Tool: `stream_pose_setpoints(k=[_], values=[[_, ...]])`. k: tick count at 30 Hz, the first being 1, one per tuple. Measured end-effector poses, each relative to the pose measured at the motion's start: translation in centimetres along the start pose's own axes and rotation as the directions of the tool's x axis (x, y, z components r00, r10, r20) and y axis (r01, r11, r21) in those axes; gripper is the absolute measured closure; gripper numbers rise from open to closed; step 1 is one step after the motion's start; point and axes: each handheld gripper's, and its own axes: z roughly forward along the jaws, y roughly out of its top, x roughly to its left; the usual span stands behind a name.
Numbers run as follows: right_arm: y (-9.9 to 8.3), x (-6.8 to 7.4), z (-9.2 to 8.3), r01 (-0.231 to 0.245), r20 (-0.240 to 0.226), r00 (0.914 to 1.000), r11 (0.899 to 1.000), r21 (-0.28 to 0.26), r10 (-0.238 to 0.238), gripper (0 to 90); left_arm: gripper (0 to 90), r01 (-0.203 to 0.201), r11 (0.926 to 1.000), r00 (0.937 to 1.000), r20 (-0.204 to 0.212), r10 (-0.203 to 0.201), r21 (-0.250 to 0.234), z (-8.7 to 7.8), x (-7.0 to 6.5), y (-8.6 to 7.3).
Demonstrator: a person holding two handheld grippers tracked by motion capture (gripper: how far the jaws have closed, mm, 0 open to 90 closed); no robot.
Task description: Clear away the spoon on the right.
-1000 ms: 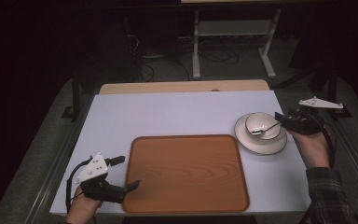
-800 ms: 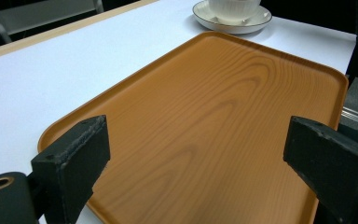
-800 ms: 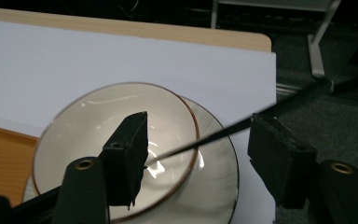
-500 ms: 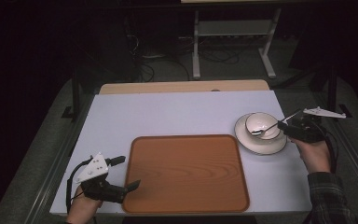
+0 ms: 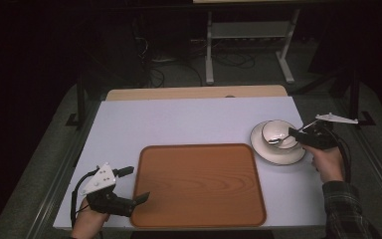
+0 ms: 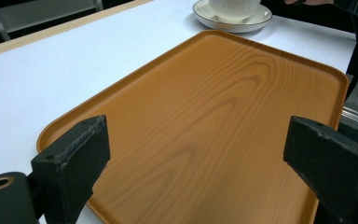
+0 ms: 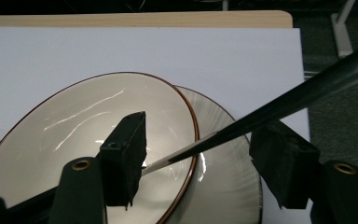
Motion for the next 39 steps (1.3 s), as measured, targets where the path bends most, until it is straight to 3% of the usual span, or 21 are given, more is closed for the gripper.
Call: stream_pose_setpoints(k=[8, 19, 39], values=[[-0.2, 0.0, 0.5, 0.002, -0.024, 0.9997, 1.000, 0.010, -0.002, 47.1, 6.6, 0.000, 1.0000, 1.0000, -0.001, 0.000, 0.001, 0.0, 0.0, 0.0], [-0.4, 0.3, 0.6, 0.036, -0.013, 0.9993, 0.999, 0.026, -0.036, 58.6, 6.6, 0.001, 1.0000, 1.0000, -0.001, -0.001, 0.001, 0.0, 0.0, 0.0], [0.3, 0.6, -0.9, 0.097, 0.076, 0.9927, 0.995, -0.038, -0.094, 72.1, 6.5, 0.001, 1.0000, 1.0000, 0.000, -0.001, 0.001, 0.0, 0.0, 0.0]])
